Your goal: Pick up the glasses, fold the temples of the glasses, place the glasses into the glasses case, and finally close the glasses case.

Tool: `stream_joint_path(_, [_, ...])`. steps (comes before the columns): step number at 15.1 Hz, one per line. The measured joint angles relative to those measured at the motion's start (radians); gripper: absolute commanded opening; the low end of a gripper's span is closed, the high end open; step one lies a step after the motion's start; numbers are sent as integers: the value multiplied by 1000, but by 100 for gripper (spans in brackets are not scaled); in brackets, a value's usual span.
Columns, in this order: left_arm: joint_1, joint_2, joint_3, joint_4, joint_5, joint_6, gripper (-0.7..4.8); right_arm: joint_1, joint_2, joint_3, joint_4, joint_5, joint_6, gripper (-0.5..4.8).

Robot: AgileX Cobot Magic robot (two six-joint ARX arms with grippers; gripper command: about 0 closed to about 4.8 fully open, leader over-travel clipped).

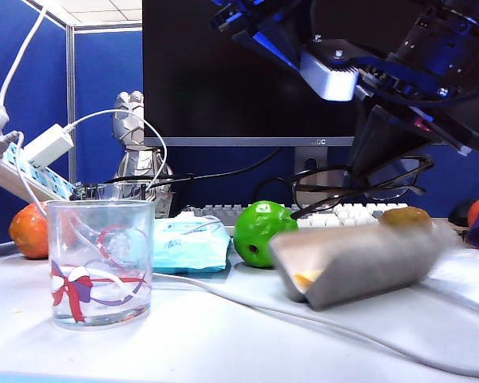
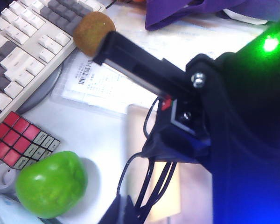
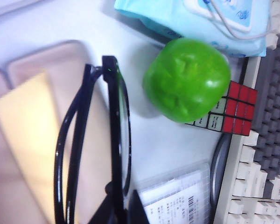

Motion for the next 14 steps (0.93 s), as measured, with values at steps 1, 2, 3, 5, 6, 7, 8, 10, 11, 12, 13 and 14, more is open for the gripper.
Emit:
stream_joint_path(1, [0,0,0,0,0,0,-5,0,1,0,1,0,0,-6])
stream_joint_path(2, [0,0,0,0,0,0,-5,0,6,0,2,0,-1,-6])
stream_joint_path(3, [0,0,0,2,0,0,-4,0,14,0,2,0,-4,-6])
stream_joint_path(5, [0,0,0,3,0,0,-5,0,27,-7,6,2,-5,-6])
stream_joint_path(6, [0,0,0,4,0,0,-4,0,27,-25,9,0,-18,-6])
stream_joint_path(7, [0,0,0,5,0,0,-4,0,31,-43,13,1,-21,-6])
stream_joint_path(8, [0,0,0,6,0,0,-4,-3,37,-62,17,1,-26,-6])
stream_joint_path(10, [0,0,0,6,0,0,-5,-6,54,-98,48,4,-43,-6])
stream_joint_path(11, [0,0,0,6,0,0,-4,-6,68,-100,78,5,-45,-6])
stream_joint_path(12, [0,0,0,6,0,0,-4,-6,79,-100,93,10,-47,-6])
stream_joint_path(13, [0,0,0,6,0,0,-4,-6,88,-99,107,16,-48,-6])
stream_joint_path(14, [0,0,0,6,0,0,-4,-6,97,-98,115,17,-50,-6])
